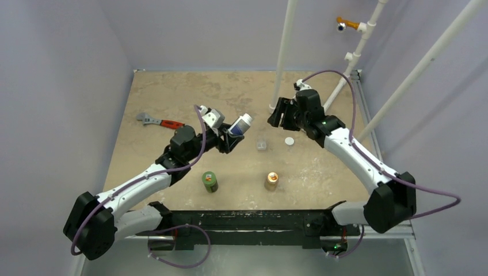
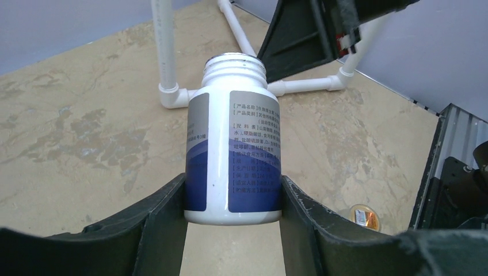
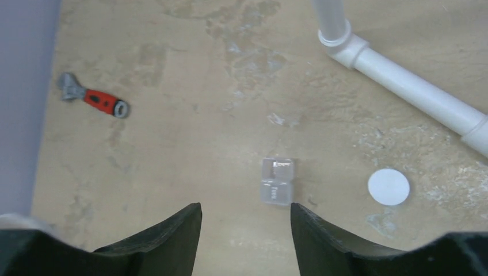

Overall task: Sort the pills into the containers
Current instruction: Pour the pill into the pill container.

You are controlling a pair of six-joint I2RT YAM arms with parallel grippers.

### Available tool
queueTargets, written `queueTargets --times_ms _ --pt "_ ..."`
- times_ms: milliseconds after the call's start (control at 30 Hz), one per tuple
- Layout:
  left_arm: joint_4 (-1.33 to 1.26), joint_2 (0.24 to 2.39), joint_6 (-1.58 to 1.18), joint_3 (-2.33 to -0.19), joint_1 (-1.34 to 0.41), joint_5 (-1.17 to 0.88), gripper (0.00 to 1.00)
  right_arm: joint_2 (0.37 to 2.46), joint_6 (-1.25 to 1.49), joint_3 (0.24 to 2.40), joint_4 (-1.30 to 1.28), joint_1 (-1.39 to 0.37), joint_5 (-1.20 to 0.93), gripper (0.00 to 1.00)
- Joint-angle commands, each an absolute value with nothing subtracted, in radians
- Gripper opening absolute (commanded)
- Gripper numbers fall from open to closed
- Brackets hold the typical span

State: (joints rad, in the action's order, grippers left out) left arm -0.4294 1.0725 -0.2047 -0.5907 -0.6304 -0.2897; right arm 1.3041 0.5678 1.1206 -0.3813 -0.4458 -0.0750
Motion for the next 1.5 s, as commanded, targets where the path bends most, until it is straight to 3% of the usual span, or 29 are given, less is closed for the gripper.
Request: queueTargets --times_ms 0,167,433,833,1133,1467 --pt "-0.531 1.088 -0.119 -0.595 -0.632 -0.292 0.00 1.380 0.506 1.086 -0.280 -0.450 0.006 0.54" --pt "-0.528 1.123 -0.104 -0.594 -0.631 -0.310 0.00 1.493 0.480 1.076 -0.208 -0.479 0.050 0.45" --pt "-0.533 1.150 -0.089 -0.598 -0.625 -0.306 0.00 1.651 0.455 1.132 -0.197 -0.554 0.122 0.42" --pt "-0.556 1.200 -0.086 -0.596 -0.623 -0.303 0.00 1.732 0.437 1.169 -0.208 -0.574 0.187 0.26" --pt "-0.585 1.268 -0.098 -0.593 -0.622 -0.304 0.00 1.742 0.403 1.169 -0.196 -0.577 0.174 0.00" --pt "-0.694 1.295 -0.208 -0.492 -0.623 -0.265 0.00 1.667 0.343 1.137 -0.195 -0.639 0.177 0.00"
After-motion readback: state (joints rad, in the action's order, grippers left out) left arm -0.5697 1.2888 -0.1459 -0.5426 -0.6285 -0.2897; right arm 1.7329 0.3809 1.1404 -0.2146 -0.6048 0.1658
